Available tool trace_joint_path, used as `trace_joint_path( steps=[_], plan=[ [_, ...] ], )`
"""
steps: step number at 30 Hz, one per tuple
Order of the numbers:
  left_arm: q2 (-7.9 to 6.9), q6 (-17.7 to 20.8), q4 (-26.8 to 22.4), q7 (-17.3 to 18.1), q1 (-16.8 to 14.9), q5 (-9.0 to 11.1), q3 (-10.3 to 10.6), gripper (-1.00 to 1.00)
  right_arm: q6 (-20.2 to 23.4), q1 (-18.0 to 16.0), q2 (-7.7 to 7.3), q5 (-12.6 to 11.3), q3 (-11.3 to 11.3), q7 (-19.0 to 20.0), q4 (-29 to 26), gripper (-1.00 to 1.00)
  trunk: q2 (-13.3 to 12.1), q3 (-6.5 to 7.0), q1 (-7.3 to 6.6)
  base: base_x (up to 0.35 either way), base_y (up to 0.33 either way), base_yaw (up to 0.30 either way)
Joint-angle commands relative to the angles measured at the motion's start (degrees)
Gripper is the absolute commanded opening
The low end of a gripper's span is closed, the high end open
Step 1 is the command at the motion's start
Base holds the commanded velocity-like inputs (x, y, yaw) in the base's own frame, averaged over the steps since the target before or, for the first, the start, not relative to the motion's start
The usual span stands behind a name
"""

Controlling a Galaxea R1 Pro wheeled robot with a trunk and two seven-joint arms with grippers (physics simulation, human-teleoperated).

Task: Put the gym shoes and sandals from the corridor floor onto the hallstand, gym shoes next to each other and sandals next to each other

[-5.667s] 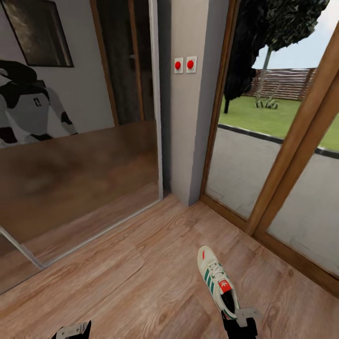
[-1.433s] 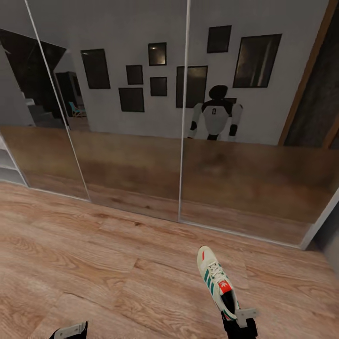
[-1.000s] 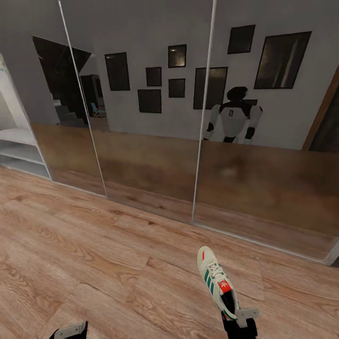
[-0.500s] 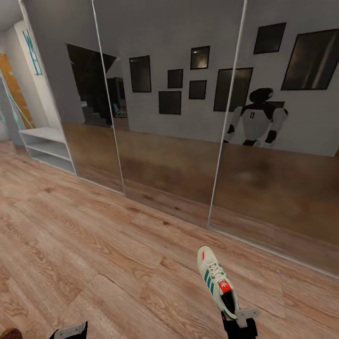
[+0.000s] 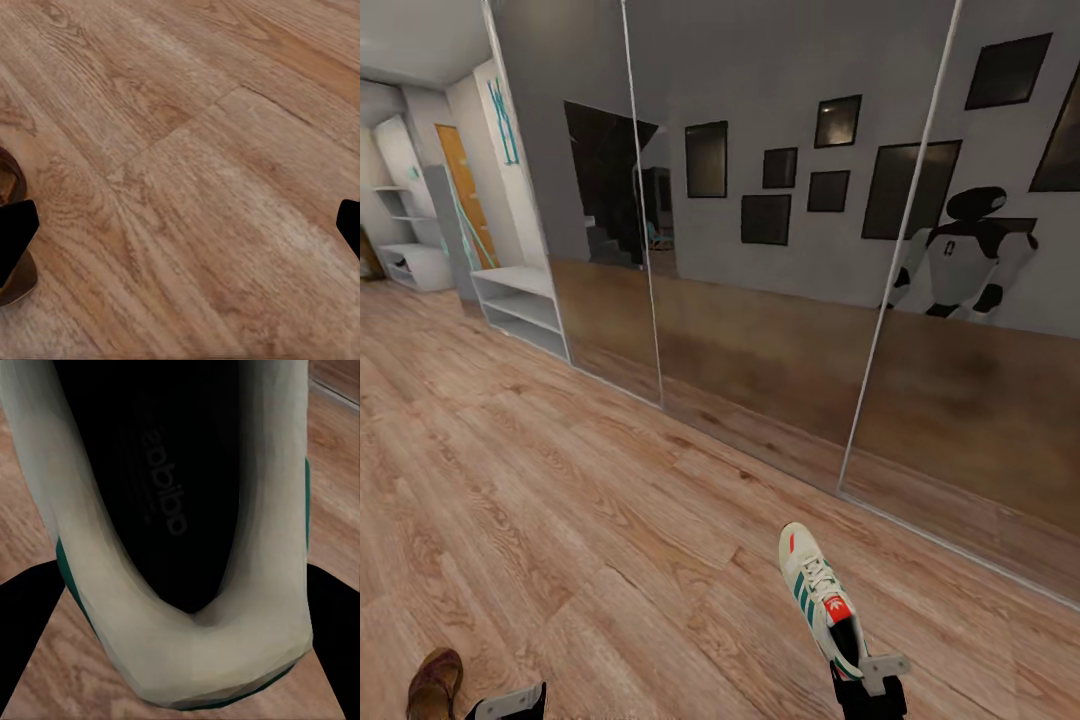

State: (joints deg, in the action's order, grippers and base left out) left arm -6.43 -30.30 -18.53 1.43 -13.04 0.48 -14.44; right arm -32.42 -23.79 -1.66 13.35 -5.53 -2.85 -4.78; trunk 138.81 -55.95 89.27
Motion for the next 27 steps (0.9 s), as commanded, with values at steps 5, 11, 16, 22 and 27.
trace_joint_path(
  steps=[5, 11, 16, 22, 27],
  plan=[
    [0.01, -0.2, 0.1, 0.1, -0.1, 0.0, -0.2, 1.0, -0.2, 0.0, 0.0, 0.6, -0.4, -0.2, 0.0, -1.0, 0.0, -0.05, -0.01, 0.0, 0.0, 0.274],
    [0.02, -0.2, 0.1, 0.1, -0.1, 0.0, -0.2, 1.0, -0.2, 0.0, 0.04, 0.6, -0.4, -0.2, 0.0, -1.0, 0.0, -0.05, -0.01, 0.0, 0.0, 0.277],
    [0.05, -0.2, 0.1, 0.1, -0.1, 0.0, -0.2, 1.0, -0.2, 0.0, 0.07, 0.6, -0.4, -0.2, 0.0, -1.0, 0.0, -0.05, -0.01, 0.0, 0.0, 0.279],
    [0.02, -0.2, 0.1, 0.1, -0.1, 0.0, -0.2, 1.0, -0.2, 0.0, 0.08, 0.6, -0.4, -0.2, 0.0, -1.0, 0.0, -0.11, -0.01, 0.0, 0.0, 0.279],
    [0.03, -0.1, 0.1, 0.1, -0.1, 0.0, -0.2, 1.0, -0.2, 0.0, 0.08, 0.6, -0.4, -0.2, 0.0, -1.0, 0.0, -0.27, -0.01, 0.0, 0.0, 0.276]
  ],
)
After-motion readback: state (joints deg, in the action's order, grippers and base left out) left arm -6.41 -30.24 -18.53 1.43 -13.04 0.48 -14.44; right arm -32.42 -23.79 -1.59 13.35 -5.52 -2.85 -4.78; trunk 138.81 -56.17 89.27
